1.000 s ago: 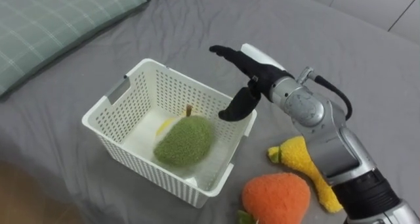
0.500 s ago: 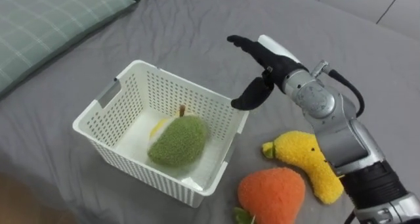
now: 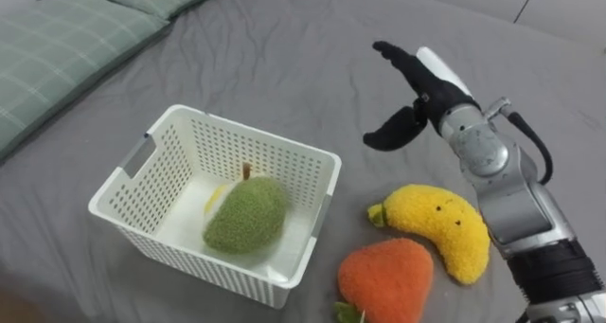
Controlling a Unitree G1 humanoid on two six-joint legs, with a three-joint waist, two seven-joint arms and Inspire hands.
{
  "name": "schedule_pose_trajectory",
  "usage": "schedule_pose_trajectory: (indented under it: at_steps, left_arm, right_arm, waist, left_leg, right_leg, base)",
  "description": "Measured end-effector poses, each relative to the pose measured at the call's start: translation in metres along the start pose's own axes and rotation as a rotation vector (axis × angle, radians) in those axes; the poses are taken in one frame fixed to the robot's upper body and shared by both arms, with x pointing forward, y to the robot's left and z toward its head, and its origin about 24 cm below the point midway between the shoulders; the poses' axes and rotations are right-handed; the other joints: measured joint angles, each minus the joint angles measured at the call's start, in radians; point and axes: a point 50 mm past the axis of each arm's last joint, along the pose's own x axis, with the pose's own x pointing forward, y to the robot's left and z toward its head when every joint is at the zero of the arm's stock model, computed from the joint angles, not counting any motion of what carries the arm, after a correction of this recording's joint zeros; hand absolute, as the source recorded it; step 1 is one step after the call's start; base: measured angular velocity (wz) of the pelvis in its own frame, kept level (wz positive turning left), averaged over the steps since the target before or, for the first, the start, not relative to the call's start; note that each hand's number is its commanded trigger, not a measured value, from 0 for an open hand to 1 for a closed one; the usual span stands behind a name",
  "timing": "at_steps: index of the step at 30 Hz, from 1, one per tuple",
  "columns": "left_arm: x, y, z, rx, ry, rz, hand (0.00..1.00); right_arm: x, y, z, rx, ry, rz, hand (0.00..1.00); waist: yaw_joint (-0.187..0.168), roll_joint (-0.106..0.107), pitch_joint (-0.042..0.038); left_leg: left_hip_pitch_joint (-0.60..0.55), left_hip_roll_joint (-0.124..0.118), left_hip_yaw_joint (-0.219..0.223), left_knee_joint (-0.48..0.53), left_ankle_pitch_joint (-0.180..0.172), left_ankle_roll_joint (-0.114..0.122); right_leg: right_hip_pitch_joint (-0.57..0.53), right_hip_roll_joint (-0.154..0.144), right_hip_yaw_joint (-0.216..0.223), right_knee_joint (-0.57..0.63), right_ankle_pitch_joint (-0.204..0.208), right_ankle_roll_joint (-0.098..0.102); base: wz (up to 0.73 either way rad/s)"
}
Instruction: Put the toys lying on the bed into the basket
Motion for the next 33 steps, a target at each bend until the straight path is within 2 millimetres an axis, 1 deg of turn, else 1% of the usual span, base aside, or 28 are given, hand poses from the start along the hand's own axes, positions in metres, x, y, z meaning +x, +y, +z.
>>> schedule_pose_trajectory:
  at_steps: [3, 5, 6, 7, 8, 9, 11, 13, 14, 15, 16, 17, 18, 19, 20, 22, 24, 25, 30, 33]
  left_arm:
    - [-0.001, 0.003, -0.008, -0.001, 0.022, 0.007, 0.00]
    - [-0.001, 0.005, -0.010, -0.005, 0.030, 0.011, 0.00]
    - [-0.001, 0.008, -0.011, -0.004, 0.032, 0.018, 0.00]
    - [-0.001, 0.012, -0.011, -0.004, 0.032, 0.027, 0.00]
    - [-0.001, 0.014, -0.011, -0.002, 0.031, 0.032, 0.00]
    - [-0.001, 0.017, -0.011, 0.010, 0.033, 0.043, 0.00]
    - [0.000, 0.021, -0.009, 0.035, 0.033, 0.054, 0.00]
    - [0.002, 0.020, 0.002, 0.007, 0.012, 0.048, 0.00]
    - [0.003, 0.019, 0.006, 0.000, 0.005, 0.042, 0.00]
    - [0.004, 0.016, 0.013, -0.011, -0.013, 0.030, 0.00]
    - [0.005, 0.013, 0.019, -0.028, -0.021, 0.020, 0.00]
    - [0.005, 0.012, 0.020, -0.034, -0.023, 0.018, 0.00]
    - [0.006, 0.011, 0.022, -0.051, -0.026, 0.012, 0.00]
    - [0.006, 0.010, 0.026, -0.064, -0.041, 0.007, 0.00]
    - [0.006, 0.010, 0.027, -0.070, -0.046, 0.005, 0.00]
    - [0.006, 0.007, 0.028, -0.075, -0.061, -0.004, 0.00]
    - [0.006, 0.005, 0.030, -0.052, -0.065, -0.013, 0.00]
    - [0.006, 0.004, 0.030, -0.036, -0.068, -0.015, 0.00]
    - [0.006, 0.002, 0.035, -0.022, -0.093, -0.022, 0.00]
    - [0.006, 0.001, 0.036, -0.041, -0.097, -0.031, 0.00]
  right_arm:
    - [-0.005, 0.008, -0.016, 0.022, 0.048, 0.027, 0.00]
    - [-0.006, 0.012, -0.025, 0.027, 0.082, 0.043, 0.00]
    - [-0.006, 0.016, -0.032, 0.033, 0.109, 0.054, 0.00]
    - [-0.007, 0.020, -0.040, 0.048, 0.141, 0.062, 0.00]
    - [-0.008, 0.022, -0.044, 0.055, 0.155, 0.063, 0.00]
    - [-0.008, 0.025, -0.050, 0.066, 0.179, 0.064, 0.00]
    - [-0.009, 0.031, -0.063, 0.064, 0.222, 0.061, 0.00]
    - [-0.007, 0.036, -0.085, 0.069, 0.320, 0.063, 0.00]
    - [-0.007, 0.036, -0.090, 0.067, 0.345, 0.064, 0.00]
    - [-0.004, 0.034, -0.095, 0.063, 0.380, 0.063, 0.00]
    - [-0.002, 0.032, -0.098, 0.060, 0.402, 0.060, 0.00]
    - [0.000, 0.031, -0.099, 0.059, 0.410, 0.056, 0.00]
    - [0.002, 0.029, -0.103, 0.067, 0.433, 0.050, 0.00]
    - [0.002, 0.027, -0.109, 0.074, 0.458, 0.038, 0.00]
    - [0.001, 0.025, -0.111, 0.070, 0.464, 0.024, 0.00]
    - [0.004, 0.015, -0.111, 0.068, 0.458, -0.029, 0.00]
    - [0.004, 0.007, -0.114, 0.073, 0.464, -0.061, 0.00]
    - [0.005, 0.003, -0.114, 0.071, 0.470, -0.072, 0.00]
    - [0.003, -0.006, -0.119, 0.047, 0.498, -0.121, 0.00]
    - [0.003, -0.007, -0.120, 0.041, 0.499, -0.144, 0.00]
  waist:
    - [-0.016, -0.012, -0.0033]
    - [-0.020, -0.021, -0.0009]
    - [-0.020, -0.031, 0.0005]
    - [-0.019, -0.041, -0.0057]
    - [-0.017, -0.047, -0.0076]
    - [-0.015, -0.054, -0.0031]
    - [-0.008, -0.065, -0.0064]
    - [0.006, -0.073, 0.0001]
    - [0.008, -0.074, 0.0007]
    - [0.012, -0.075, 0.0040]
    - [0.012, -0.070, 0.0108]
    - [0.012, -0.068, 0.0135]
    - [0.009, -0.062, 0.0192]
    - [0.010, -0.058, 0.0225]
    - [0.010, -0.058, 0.0229]
    - [0.013, -0.057, 0.0249]
    - [0.012, -0.058, 0.0262]
    - [0.010, -0.056, 0.0280]
    - [0.011, -0.059, 0.0323]
    - [0.009, -0.062, 0.0392]
  left_leg:
    - [0.000, 0.001, 0.001, 0.002, 0.000, 0.000]
    - [-0.001, 0.002, 0.004, 0.003, 0.000, 0.000]
    - [-0.005, 0.006, 0.016, 0.003, 0.000, -0.001]
    - [-0.018, 0.009, 0.018, 0.005, 0.000, -0.001]
    - [-0.024, 0.010, 0.018, 0.007, 0.000, -0.001]
    - [-0.032, 0.011, 0.020, 0.009, 0.000, -0.001]
    - [-0.058, 0.013, 0.024, 0.015, 0.001, -0.002]
    - [-0.103, 0.015, 0.028, 0.040, 0.001, -0.002]
    - [-0.119, 0.016, 0.028, 0.044, 0.001, -0.002]
    - [-0.154, 0.017, 0.029, 0.048, 0.004, -0.002]
    - [-0.184, 0.017, 0.029, 0.049, 0.011, -0.002]
    - [-0.196, 0.017, 0.029, 0.051, 0.015, -0.002]
    - [-0.216, 0.017, 0.027, 0.055, 0.019, -0.001]
    - [-0.230, 0.017, 0.024, 0.057, 0.020, -0.001]
    - [-0.237, 0.017, 0.024, 0.056, 0.021, -0.002]
    - [-0.260, 0.017, 0.021, 0.055, 0.021, -0.003]
    - [-0.272, 0.017, 0.020, 0.054, 0.021, -0.003]
    - [-0.279, 0.017, 0.018, 0.054, 0.021, -0.003]
    - [-0.316, 0.016, 0.019, 0.054, 0.022, -0.003]
    - [-0.321, 0.017, 0.020, 0.053, 0.022, -0.003]
  right_leg:
    - [-0.001, 0.001, 0.000, 0.002, 0.000, 0.000]
    - [-0.002, 0.002, 0.002, 0.004, 0.000, 0.000]
    - [-0.009, 0.003, 0.007, 0.007, 0.000, 0.000]
    - [-0.027, 0.005, 0.012, 0.019, 0.000, -0.001]
    - [-0.032, 0.005, 0.012, 0.020, 0.000, -0.001]
    - [-0.040, 0.006, 0.012, 0.020, 0.001, -0.002]
    - [-0.068, 0.007, 0.015, 0.019, 0.003, -0.006]
    - [-0.106, 0.008, 0.011, 0.021, 0.007, -0.010]
    - [-0.121, 0.008, 0.011, 0.023, 0.009, -0.011]
    - [-0.157, 0.008, 0.011, 0.035, 0.011, -0.012]
    - [-0.189, 0.008, 0.011, 0.039, 0.016, -0.013]
    - [-0.202, 0.008, 0.012, 0.038, 0.019, -0.014]
    - [-0.220, 0.007, 0.006, 0.036, 0.023, -0.015]
    - [-0.232, 0.007, 0.002, 0.036, 0.023, -0.015]
    - [-0.240, 0.007, 0.002, 0.037, 0.023, -0.015]
    - [-0.263, 0.008, -0.001, 0.037, 0.023, -0.015]
    - [-0.276, 0.008, -0.002, 0.037, 0.023, -0.015]
    - [-0.281, 0.007, -0.004, 0.037, 0.023, -0.015]
    - [-0.322, 0.005, -0.002, 0.039, 0.022, -0.014]
    - [-0.336, 0.004, -0.001, 0.051, 0.020, -0.013]
  base:
    - [-0.01]
    - [-0.03]
    - [-0.12]
    - [-0.10]
    - [-0.06]
    - [-0.03]
    - [-0.05]
    - [0.00]
    - [0.00]
    - [0.00]
    - [0.00]
    - [0.00]
    - [0.06]
    - [0.08]
    - [0.08]
    - [0.03]
    - [0.02]
    - [0.00]
    - [-0.02]
    - [-0.03]
